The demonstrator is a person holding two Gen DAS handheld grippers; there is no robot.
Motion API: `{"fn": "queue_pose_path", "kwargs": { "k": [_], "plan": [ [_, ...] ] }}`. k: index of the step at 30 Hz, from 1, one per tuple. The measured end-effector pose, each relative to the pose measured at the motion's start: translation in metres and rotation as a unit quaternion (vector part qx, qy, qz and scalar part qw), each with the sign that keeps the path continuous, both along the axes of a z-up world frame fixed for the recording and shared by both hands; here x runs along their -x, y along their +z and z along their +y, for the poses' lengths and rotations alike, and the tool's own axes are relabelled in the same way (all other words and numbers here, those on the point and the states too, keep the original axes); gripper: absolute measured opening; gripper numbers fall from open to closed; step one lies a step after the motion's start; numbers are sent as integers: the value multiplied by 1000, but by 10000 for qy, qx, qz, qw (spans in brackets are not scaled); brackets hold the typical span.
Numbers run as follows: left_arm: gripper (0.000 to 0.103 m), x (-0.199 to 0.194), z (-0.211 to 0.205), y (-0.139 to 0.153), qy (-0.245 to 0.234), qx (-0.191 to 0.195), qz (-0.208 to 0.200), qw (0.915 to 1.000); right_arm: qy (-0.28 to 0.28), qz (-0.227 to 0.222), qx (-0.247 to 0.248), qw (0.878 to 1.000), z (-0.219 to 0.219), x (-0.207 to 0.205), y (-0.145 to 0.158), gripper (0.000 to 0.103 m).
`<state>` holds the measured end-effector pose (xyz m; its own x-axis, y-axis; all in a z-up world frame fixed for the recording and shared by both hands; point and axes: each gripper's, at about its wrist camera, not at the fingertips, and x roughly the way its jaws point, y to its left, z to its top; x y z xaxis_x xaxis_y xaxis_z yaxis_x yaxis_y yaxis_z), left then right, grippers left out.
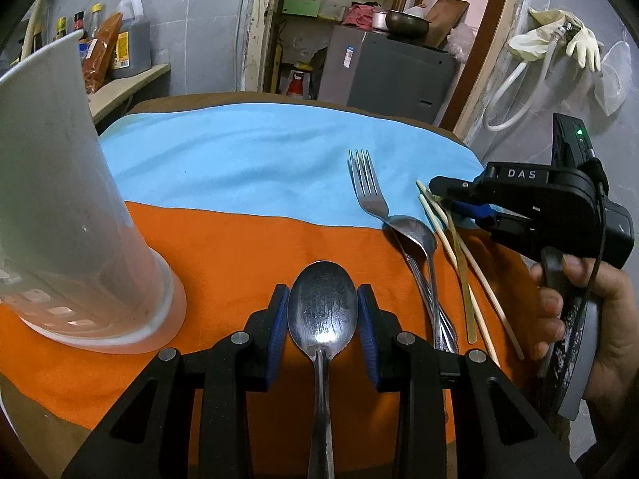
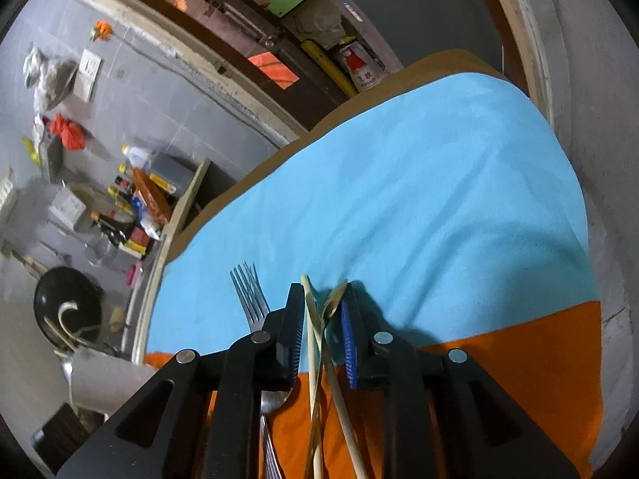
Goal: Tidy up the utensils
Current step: 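Lift the spoon and chopstick and carry them toward the white caddy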
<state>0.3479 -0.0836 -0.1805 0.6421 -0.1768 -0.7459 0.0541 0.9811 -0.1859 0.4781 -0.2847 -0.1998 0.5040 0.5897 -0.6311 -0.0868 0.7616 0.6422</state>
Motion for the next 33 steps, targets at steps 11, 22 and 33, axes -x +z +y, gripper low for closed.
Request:
{"fn": "queue_pose_path", "kwargs": {
  "k": [11, 22, 33],
  "plan": [
    [29, 4, 3, 7, -98, 155, -228, 9996, -300, -351, -1, 9989, -2, 15, 10, 4],
    [29, 39, 6, 49, -248, 412, -1239, 9911, -371, -864, -613, 9937, -15, 77, 52, 2],
    [29, 63, 29, 101, -195, 710, -1950, 9780, -506, -1826, -618, 9799, 3, 126, 109, 2]
  ]
}}
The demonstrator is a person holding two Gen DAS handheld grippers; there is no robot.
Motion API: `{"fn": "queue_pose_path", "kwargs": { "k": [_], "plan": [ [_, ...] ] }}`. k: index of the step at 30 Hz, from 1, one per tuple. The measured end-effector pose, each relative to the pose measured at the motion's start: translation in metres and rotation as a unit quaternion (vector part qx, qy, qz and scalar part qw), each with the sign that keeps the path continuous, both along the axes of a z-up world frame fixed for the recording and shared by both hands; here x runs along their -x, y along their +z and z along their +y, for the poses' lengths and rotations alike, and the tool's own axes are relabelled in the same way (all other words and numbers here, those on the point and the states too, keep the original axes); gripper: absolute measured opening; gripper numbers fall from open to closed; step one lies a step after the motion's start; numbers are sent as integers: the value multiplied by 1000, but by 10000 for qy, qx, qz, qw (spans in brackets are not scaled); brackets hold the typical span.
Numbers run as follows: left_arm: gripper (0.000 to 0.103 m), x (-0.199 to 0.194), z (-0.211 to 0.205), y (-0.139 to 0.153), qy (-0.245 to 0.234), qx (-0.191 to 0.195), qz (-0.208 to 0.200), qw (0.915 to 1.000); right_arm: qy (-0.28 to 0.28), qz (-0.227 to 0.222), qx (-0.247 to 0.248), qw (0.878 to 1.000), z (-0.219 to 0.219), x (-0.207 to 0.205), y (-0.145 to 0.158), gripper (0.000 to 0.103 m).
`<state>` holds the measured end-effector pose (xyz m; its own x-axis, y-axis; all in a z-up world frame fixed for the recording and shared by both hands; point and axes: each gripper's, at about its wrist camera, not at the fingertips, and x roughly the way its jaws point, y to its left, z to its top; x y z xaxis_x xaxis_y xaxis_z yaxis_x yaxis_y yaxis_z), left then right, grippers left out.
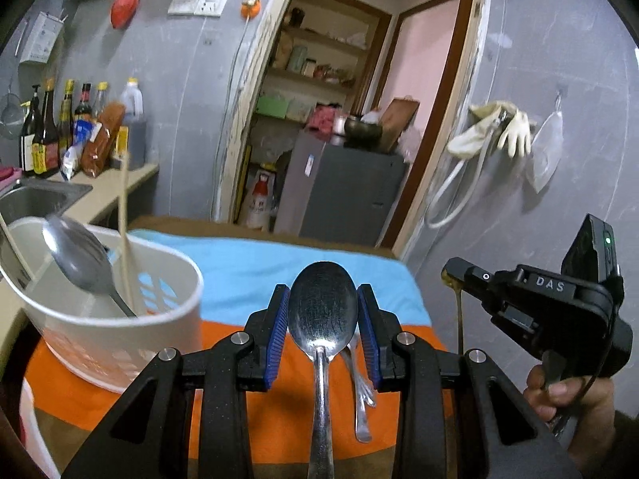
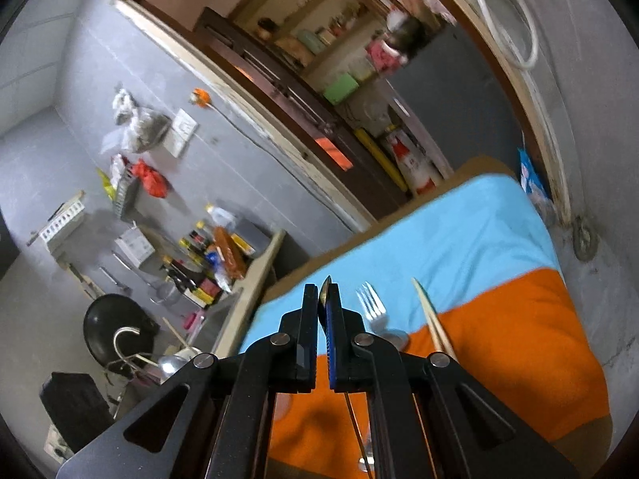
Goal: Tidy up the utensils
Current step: 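Lift the spoon and chopstick and carry them toward the white caddy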
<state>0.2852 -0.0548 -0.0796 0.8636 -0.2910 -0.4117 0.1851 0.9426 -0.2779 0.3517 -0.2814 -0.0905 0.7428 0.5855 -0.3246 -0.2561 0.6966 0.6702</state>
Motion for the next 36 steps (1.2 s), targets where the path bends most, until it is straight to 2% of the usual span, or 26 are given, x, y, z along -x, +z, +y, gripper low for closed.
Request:
{"fn": "queue_pose_path", "kwargs": {
  "k": [5, 9, 15, 18, 20, 23, 27, 36],
  "plan": [
    [29, 10, 29, 33, 78, 152, -276, 9995, 133, -675, -148, 9975, 19, 11, 34, 2],
    [29, 15, 61, 57, 218, 194, -533, 9982, 285, -1180, -249, 9923, 54, 12, 60, 2],
    [29, 13, 120, 79, 519, 176, -868, 9947, 525, -1733, -137, 9834, 110, 13, 85, 2],
    [29, 8, 157, 80, 737, 397, -1016, 9913, 619, -2017, -175, 9773, 142, 12, 95, 2],
    [29, 4, 187, 77, 851, 739, -1240, 9859, 649, -2155, -222, 9741, 161, 10, 99, 2],
    [29, 0, 219, 73, 1022, 1105, -1522, 9768, 762, -2150, -411, 9728, 186, -1, 92, 2],
    [29, -6, 252, 63, 1196, 1282, -1732, 9691, 765, -2133, -443, 9730, 200, -11, 74, 2],
    [29, -12, 279, 43, 1520, 1879, -2203, 9450, 741, -1968, -385, 9769, 203, -17, 37, 2]
  ]
}}
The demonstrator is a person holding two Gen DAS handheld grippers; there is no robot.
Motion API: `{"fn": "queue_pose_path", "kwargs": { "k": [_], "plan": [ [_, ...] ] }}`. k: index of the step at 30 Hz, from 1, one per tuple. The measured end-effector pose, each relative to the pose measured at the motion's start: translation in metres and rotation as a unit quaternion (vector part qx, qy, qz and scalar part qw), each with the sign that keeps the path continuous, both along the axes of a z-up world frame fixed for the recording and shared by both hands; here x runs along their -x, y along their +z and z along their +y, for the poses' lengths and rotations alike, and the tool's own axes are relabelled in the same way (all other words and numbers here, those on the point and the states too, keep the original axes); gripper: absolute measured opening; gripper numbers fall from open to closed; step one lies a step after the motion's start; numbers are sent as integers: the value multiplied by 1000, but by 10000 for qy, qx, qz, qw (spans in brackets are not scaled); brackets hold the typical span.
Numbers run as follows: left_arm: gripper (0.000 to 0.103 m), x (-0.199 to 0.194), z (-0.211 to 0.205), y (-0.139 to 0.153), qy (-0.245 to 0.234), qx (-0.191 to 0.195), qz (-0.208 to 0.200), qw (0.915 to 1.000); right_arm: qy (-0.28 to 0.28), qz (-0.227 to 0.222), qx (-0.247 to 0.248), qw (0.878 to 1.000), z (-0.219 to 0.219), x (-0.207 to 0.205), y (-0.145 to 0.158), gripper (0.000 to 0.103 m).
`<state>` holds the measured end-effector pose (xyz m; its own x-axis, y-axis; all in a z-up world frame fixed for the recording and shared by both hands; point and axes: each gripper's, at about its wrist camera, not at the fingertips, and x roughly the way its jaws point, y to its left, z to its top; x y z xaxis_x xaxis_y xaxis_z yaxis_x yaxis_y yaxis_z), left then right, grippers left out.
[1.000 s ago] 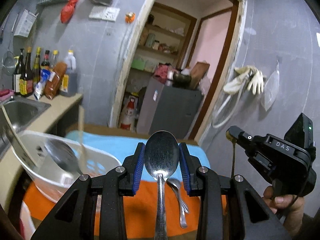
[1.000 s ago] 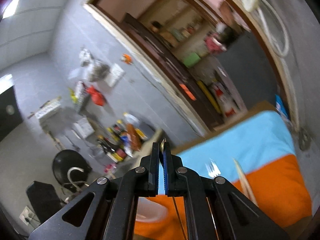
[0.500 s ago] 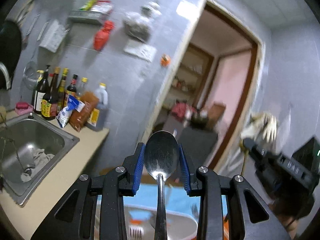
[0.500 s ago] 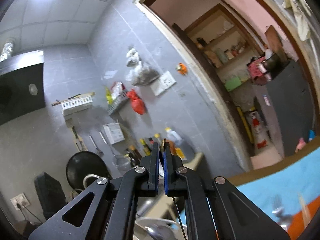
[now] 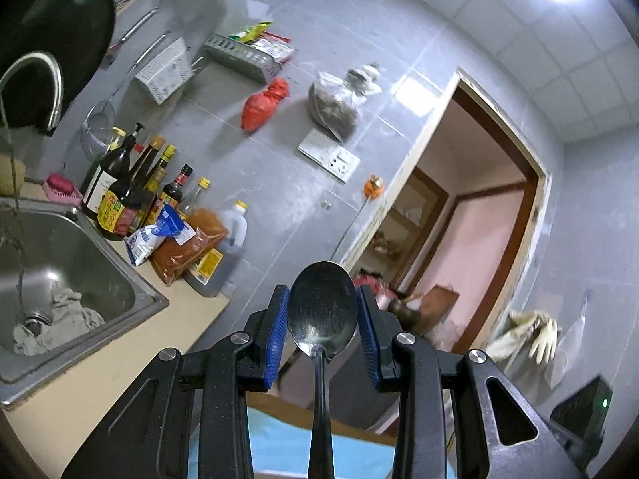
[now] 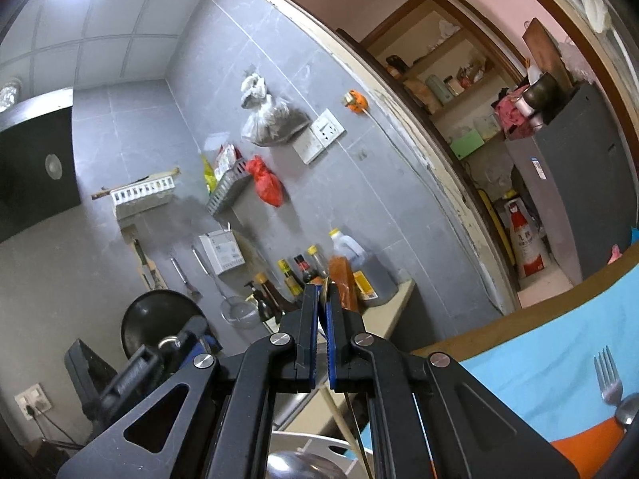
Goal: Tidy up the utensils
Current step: 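Lower the spoon and chopstick into the caddy and open both tools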
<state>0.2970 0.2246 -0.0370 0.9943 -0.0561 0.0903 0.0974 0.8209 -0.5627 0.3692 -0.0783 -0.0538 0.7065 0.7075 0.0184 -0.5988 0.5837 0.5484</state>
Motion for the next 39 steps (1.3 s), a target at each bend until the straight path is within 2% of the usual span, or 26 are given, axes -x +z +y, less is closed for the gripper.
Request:
{"fn": "queue_pose_path", "kwargs": {
  "k": [4, 11, 21, 25, 30, 39],
  "plan": [
    [29, -3, -1, -7, 23, 30, -86, 10000, -15, -104, 78, 9999, 0, 1, -6, 2],
    [29, 11, -23, -22, 319, -508, -367, 9975, -79, -186, 302, 9993, 1, 2, -20, 3],
    [29, 20, -40, -30, 653, -848, -577, 9926, -67, -265, 539, 9982, 4, 9, -28, 3],
    [29, 27, -51, -33, 795, -1268, -642, 9866, -73, -254, 564, 9981, 3, 12, -29, 3],
    [29, 33, -72, -39, 1077, -1830, -717, 9746, -55, -246, 578, 9980, 2, 16, -30, 3],
    [29, 29, -93, -47, 1373, -2266, -719, 9616, 72, -232, 656, 9976, 0, 20, -28, 3]
  ]
}}
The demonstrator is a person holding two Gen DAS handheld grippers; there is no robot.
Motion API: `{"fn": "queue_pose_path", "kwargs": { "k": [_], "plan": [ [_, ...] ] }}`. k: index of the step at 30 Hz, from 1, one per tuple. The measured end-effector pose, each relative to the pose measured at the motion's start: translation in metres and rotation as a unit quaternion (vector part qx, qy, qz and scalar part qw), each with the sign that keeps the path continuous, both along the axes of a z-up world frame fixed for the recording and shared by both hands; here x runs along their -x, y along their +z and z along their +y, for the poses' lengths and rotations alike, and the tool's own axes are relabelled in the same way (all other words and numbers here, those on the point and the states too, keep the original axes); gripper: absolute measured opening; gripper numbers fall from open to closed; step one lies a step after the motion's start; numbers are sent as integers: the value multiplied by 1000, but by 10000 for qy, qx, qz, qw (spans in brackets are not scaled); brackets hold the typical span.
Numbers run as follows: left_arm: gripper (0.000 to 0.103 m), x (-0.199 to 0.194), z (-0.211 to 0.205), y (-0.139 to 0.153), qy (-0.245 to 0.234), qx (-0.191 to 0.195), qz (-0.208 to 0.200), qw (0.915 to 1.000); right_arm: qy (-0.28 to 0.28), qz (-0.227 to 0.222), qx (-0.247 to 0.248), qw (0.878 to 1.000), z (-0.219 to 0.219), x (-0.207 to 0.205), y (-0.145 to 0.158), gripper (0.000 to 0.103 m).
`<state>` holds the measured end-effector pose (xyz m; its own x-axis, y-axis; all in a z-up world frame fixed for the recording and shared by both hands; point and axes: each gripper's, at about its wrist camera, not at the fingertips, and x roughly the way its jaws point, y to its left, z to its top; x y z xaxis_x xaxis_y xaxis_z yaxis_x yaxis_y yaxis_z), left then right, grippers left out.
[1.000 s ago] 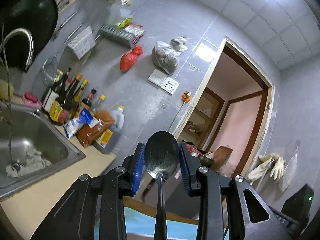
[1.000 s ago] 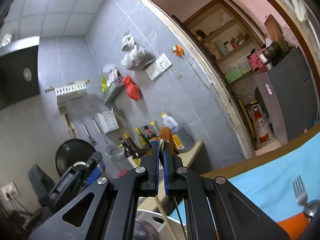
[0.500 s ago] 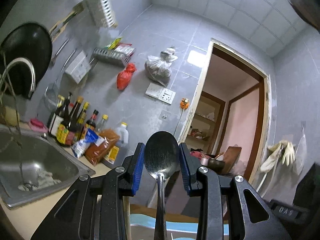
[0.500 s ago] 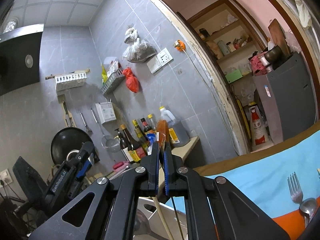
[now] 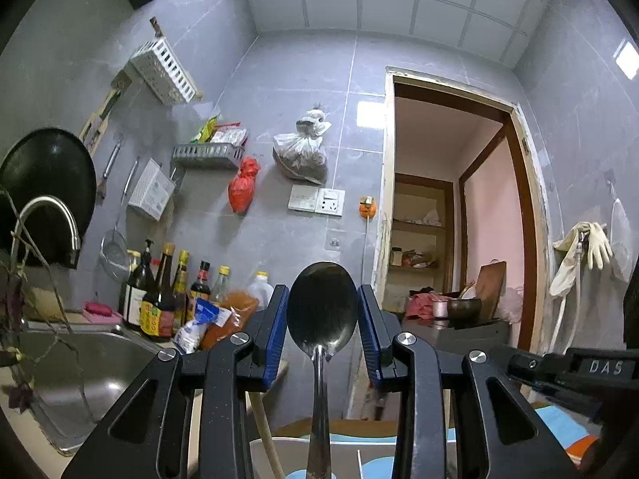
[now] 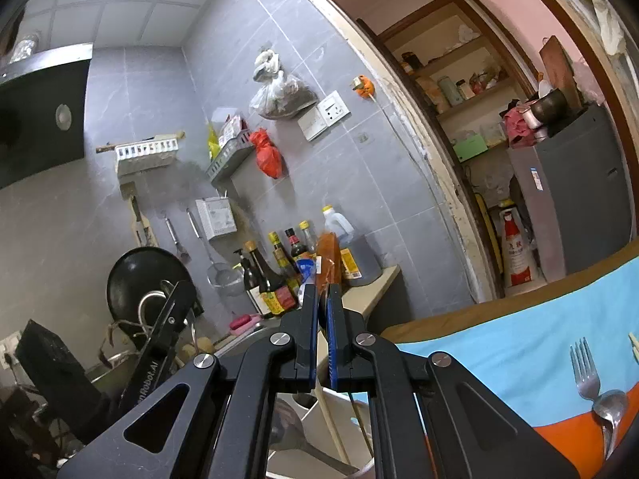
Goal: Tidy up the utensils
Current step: 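Lower the spoon and chopstick into the caddy and open both tools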
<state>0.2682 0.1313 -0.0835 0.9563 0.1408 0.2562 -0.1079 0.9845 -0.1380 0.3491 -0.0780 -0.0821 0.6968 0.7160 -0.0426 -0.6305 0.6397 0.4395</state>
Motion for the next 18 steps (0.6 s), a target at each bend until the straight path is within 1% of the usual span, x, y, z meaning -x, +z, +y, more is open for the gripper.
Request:
{"fn": "queue_pose_path", "kwargs": {
  "k": [4, 7, 10, 11, 12, 13, 17, 18],
  "plan": [
    [29, 4, -4, -5, 31, -111, -60, 9999, 24, 22, 92, 10000, 1, 1, 0, 3],
    [29, 8, -3, -5, 5, -60, -34, 10000, 23, 27, 133, 9999, 3, 2, 0, 3],
    [30, 10, -1, -2, -125, -4, 73, 9999, 31, 56, 153, 9999, 4, 3, 0, 4],
    [35, 11, 0, 0, -221, 30, 133, 9997, 32, 79, 164, 9998, 5, 3, -1, 4],
    [44, 13, 1, 2, -315, 65, 186, 9993, 30, 123, 176, 9998, 5, 3, -1, 5],
    [48, 15, 2, 4, -371, 92, 210, 9990, 30, 152, 178, 9997, 5, 4, -1, 6],
    [49, 28, 4, 16, -471, 81, 296, 9984, 24, 262, 186, 9995, 4, 6, 2, 11],
    [49, 31, 4, 18, -476, 86, 314, 9983, 15, 266, 195, 9995, 3, 7, 4, 17]
  ]
}}
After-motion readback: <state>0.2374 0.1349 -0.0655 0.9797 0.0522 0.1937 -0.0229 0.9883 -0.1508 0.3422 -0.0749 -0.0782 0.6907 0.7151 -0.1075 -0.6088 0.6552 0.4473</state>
